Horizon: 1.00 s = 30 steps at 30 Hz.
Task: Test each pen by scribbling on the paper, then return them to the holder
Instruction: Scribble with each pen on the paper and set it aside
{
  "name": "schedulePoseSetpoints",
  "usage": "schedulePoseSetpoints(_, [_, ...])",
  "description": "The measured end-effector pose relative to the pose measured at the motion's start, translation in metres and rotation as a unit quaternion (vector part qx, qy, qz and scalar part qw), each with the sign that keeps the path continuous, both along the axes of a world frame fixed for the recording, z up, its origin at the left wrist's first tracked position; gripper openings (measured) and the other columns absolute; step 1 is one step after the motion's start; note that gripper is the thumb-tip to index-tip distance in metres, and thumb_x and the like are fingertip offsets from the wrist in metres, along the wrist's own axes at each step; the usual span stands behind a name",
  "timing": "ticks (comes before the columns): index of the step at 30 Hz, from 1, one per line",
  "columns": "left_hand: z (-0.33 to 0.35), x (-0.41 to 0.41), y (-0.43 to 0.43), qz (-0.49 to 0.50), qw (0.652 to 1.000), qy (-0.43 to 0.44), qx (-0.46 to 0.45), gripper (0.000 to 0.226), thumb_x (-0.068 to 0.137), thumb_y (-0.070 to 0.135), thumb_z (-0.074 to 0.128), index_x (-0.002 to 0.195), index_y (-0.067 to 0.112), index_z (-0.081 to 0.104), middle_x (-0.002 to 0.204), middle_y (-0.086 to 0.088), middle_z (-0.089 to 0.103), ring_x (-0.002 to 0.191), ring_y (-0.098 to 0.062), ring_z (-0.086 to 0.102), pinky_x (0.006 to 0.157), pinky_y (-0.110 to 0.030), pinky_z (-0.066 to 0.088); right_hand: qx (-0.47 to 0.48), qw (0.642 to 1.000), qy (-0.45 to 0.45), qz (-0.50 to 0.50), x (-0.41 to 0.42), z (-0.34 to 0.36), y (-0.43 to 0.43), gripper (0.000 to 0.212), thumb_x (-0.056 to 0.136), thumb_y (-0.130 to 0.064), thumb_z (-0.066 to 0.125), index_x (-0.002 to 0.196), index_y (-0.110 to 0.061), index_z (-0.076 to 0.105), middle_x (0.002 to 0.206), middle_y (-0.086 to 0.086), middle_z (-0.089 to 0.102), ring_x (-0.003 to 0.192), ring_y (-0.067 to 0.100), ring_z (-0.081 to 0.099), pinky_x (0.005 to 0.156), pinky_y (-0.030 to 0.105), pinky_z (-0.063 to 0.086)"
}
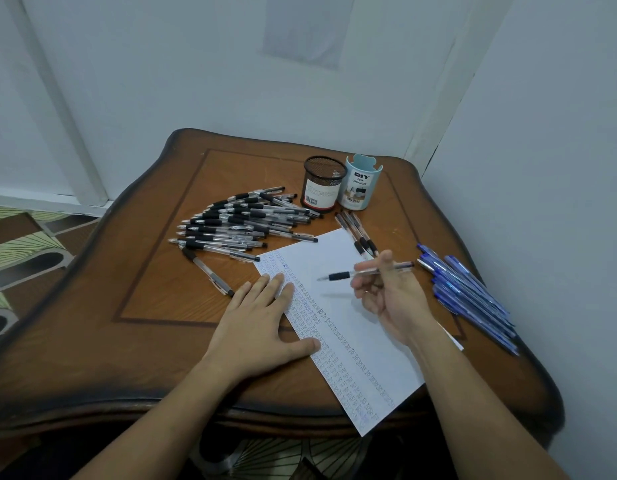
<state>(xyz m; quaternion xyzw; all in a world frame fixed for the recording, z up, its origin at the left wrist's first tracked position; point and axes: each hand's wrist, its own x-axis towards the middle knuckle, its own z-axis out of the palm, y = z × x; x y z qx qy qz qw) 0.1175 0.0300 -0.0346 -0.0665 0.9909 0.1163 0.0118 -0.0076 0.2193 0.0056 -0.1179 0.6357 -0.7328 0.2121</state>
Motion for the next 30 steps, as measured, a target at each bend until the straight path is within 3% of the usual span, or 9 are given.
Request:
schedulePoseSetpoints(2, [-0.001,0.000,0.000,0.001,1.000,-0.001,-0.001,0.108,0.069,0.092,0.018,0.157,0.031,0.001,0.163,0.008,-0.012,0.149,-0.010,-0.013,0.119,-0.033,-0.013,0.003,1.000,0.015,0.011,0.004,-0.004,-0.004,0.027,0.079,-0.030,0.069,0.076,-0.009,0.052,0.055,0.002,0.052,0.048,0.015,0.037,0.040,0.020,0.028])
schedulePoseSetpoints(4, [-0.001,0.000,0.000,0.002,1.000,0.000,-0.001,0.109,0.068,0.093,0.017,0.157,0.031,0.002,0.163,0.008,-0.011,0.150,-0.010,-0.013,0.119,-0.033,-0.013,0.026,0.999,0.030,0.016,0.004,-0.011,-0.010,0.031,0.078,-0.028,0.073,0.072,-0.014,0.047,0.052,0.001,0.044,0.046,0.014,0.032,0.041,0.021,0.026])
schedulePoseSetpoints(8, [-0.003,-0.001,0.000,0.001,1.000,0.014,0.001,0.118,0.060,0.097,0.005,0.157,0.030,0.005,0.164,0.007,-0.007,0.150,-0.011,-0.010,0.119,-0.034,-0.011,0.051,0.993,0.062,0.085,0.010,-0.021,-0.018,0.023,0.089,-0.033,0.061,0.087,-0.010,0.066,0.079,0.019,0.072,0.063,0.025,0.061,0.046,0.025,0.040])
schedulePoseSetpoints(11, [-0.003,-0.001,-0.001,-0.001,1.000,0.015,0.002,0.124,0.054,0.099,-0.004,0.157,0.030,0.005,0.164,0.006,-0.007,0.150,-0.011,-0.010,0.119,-0.034,-0.010,0.082,0.989,0.080,0.089,0.012,-0.026,-0.020,0.025,0.086,-0.028,0.076,0.075,-0.012,0.060,0.065,0.011,0.066,0.060,0.020,0.058,0.058,0.032,0.046])
schedulePoseSetpoints(15, [-0.004,-0.001,-0.001,-0.002,1.000,0.015,-0.003,0.126,0.052,0.099,-0.008,0.157,0.030,0.004,0.164,0.006,-0.008,0.150,-0.012,-0.010,0.120,-0.035,-0.010,0.156,0.977,0.119,0.085,0.013,-0.035,-0.023,0.033,0.074,-0.045,0.078,0.063,-0.024,0.056,0.055,0.005,0.061,0.057,0.022,0.055,0.065,0.042,0.045])
schedulePoseSetpoints(19, [-0.005,-0.001,-0.001,-0.002,1.000,0.012,-0.008,0.120,0.057,0.098,-0.002,0.157,0.030,0.004,0.164,0.006,-0.007,0.150,-0.012,-0.010,0.121,-0.035,-0.009,0.126,0.982,0.109,0.094,0.013,-0.035,-0.024,0.029,0.070,-0.027,0.086,0.064,-0.018,0.059,0.056,0.007,0.061,0.056,0.024,0.057,0.063,0.041,0.046])
schedulePoseSetpoints(24, [-0.004,-0.001,0.000,-0.001,1.000,0.014,-0.006,0.118,0.059,0.096,0.003,0.157,0.030,0.004,0.164,0.007,-0.007,0.150,-0.011,-0.010,0.120,-0.034,-0.010,0.152,0.977,0.139,0.045,0.015,-0.043,-0.030,0.039,0.071,-0.019,0.075,0.050,-0.020,0.042,0.048,0.001,0.044,0.051,0.018,0.049,0.060,0.040,0.042])
schedulePoseSetpoints(28, [-0.004,0.000,0.000,0.000,1.000,0.015,-0.003,0.118,0.058,0.095,0.003,0.157,0.030,0.005,0.164,0.006,-0.007,0.150,-0.011,-0.010,0.120,-0.034,-0.009,0.146,0.976,0.156,0.040,0.017,-0.046,-0.029,0.044,0.075,-0.002,0.067,0.051,-0.020,0.035,0.051,0.003,0.033,0.048,0.014,0.038,0.054,0.032,0.034])
schedulePoseSetpoints(30, [-0.004,-0.001,0.000,0.000,1.000,0.017,0.000,0.118,0.059,0.096,0.004,0.157,0.029,0.006,0.164,0.006,-0.006,0.150,-0.012,-0.009,0.120,-0.034,-0.009,0.147,0.975,0.162,0.042,0.017,-0.045,-0.028,0.042,0.074,-0.004,0.067,0.052,-0.020,0.035,0.051,0.002,0.033,0.049,0.014,0.038,0.055,0.033,0.034])
